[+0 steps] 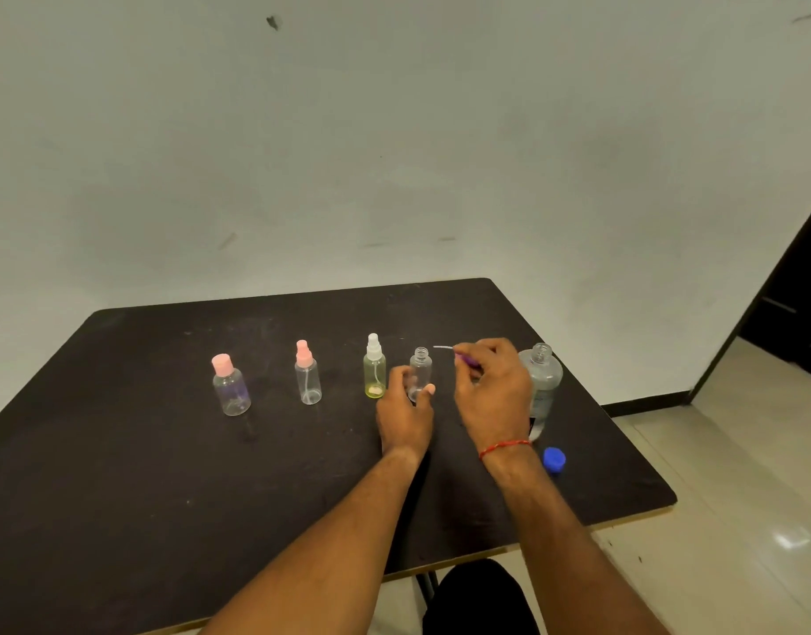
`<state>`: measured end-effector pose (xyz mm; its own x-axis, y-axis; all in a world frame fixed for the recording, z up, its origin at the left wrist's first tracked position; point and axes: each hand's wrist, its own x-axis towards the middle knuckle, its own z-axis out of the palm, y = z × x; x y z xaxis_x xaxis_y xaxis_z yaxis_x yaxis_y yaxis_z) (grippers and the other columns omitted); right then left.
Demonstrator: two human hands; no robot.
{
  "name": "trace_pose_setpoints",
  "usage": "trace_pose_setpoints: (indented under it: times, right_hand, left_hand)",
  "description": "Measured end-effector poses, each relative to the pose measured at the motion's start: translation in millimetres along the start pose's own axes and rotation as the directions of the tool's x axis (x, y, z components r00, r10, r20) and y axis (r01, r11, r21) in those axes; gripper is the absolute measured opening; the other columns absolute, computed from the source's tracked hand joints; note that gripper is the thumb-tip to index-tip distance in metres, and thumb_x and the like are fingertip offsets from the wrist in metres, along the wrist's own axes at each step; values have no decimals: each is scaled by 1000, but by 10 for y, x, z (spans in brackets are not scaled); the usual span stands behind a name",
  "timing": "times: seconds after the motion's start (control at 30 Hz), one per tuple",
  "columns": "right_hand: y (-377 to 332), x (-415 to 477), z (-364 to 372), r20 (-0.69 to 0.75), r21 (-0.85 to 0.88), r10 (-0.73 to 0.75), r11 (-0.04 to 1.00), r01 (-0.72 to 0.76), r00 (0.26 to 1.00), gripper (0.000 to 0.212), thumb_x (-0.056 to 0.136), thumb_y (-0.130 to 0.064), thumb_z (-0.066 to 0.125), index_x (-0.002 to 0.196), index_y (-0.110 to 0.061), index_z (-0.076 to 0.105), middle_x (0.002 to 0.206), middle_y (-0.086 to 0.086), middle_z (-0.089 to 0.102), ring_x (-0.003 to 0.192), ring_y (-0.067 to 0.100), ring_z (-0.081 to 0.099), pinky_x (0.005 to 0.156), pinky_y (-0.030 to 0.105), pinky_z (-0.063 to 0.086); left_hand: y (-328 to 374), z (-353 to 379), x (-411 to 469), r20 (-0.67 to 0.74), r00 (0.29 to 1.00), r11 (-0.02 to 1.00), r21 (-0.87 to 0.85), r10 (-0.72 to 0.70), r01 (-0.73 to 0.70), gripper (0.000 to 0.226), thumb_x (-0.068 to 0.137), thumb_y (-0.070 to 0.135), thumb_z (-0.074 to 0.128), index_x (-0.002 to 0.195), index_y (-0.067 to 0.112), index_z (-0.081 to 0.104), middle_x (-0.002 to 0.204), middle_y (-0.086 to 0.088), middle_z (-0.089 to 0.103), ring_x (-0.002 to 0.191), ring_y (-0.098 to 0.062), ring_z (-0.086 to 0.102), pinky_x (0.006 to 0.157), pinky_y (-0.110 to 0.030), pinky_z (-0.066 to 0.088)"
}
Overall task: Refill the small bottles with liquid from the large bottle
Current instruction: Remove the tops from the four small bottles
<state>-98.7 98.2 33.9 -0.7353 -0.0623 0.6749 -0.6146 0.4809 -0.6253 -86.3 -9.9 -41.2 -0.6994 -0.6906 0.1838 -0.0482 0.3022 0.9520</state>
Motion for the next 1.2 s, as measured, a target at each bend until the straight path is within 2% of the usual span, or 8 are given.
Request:
trace_pose_setpoints:
  times: [0.17, 0.27, 0.47, 0.63, 0.77, 0.87, 1.03, 1.2]
  right_hand:
    - [162, -182, 239, 82, -84, 110, 991, -103, 991, 18, 90, -12, 66, 106, -14, 74, 106, 1, 60, 79, 1, 53, 73, 4, 41]
    - [246, -256, 363, 120, -93, 212, 975, -202, 970, 18, 91, -14, 64, 107, -16, 74, 107, -1, 60, 77, 1, 53, 70, 3, 37]
    - [368, -279, 522, 170, -92, 303, 952, -291, 938, 13, 92, -16, 62, 101, -18, 71, 103, -1, 57, 79, 12, 60, 71, 21, 50]
    - [479, -220, 603, 205, -204, 320, 938, -279, 925, 8, 93, -20, 60, 97, -19, 66, 98, 0, 53, 75, 14, 56, 66, 25, 47]
    - [541, -183, 668, 218, -277, 295, 933, -231, 930, 8, 92, -19, 59, 93, -17, 67, 93, 3, 54, 87, 20, 55, 72, 33, 50]
    - [567, -166, 688, 235, -292, 283, 933, -211, 930, 11, 91, -16, 58, 95, -15, 68, 96, 4, 55, 95, 19, 50, 74, 30, 47]
    - [605, -169, 693, 231, -250, 289, 941, -230, 929, 10, 90, -13, 60, 93, -17, 69, 97, 1, 53, 97, 16, 48, 76, 24, 44]
    - [588, -171, 680, 230, -229, 296, 942, -244, 927, 9, 91, -17, 60, 97, -20, 66, 97, -1, 52, 98, 14, 46, 75, 22, 37]
  left_hand:
    - [-26, 85, 125, -39, 999, 1000, -28, -14, 13, 27, 89, 18, 75, 114, 16, 64, 112, 1, 69, 102, -14, 66, 92, -37, 57]
    - [-42, 135, 181, -63, 998, 1000, -10, -8, 7, 30, 86, 18, 78, 113, 15, 65, 113, 0, 68, 101, -14, 66, 91, -38, 58]
    - [-50, 216, 235, -20, 999, 999, 38, -32, 32, 24, 84, 20, 78, 105, 23, 67, 103, 5, 70, 95, -11, 68, 89, -37, 59]
    - [-28, 257, 260, -12, 999, 998, 52, -38, 39, 22, 86, 20, 78, 105, 25, 68, 100, 7, 72, 94, -9, 68, 88, -32, 58]
    - [7, 250, 255, -7, 999, 997, 73, -32, 32, 22, 86, 15, 76, 92, 32, 63, 91, 12, 69, 89, -8, 67, 85, -28, 56]
    - [14, 238, 251, 3, 999, 997, 76, -33, 33, 25, 87, 14, 74, 90, 35, 61, 90, 13, 68, 89, -6, 66, 82, -23, 54]
    - [11, 232, 247, 10, 1000, 995, 97, -24, 23, 21, 87, 14, 75, 105, 24, 68, 85, 21, 59, 83, 3, 58, 78, -12, 45]
    - [31, 205, 216, -4, 1000, 995, 99, -5, 5, 21, 86, 13, 78, 101, 22, 66, 81, 24, 54, 76, 10, 53, 73, -6, 38]
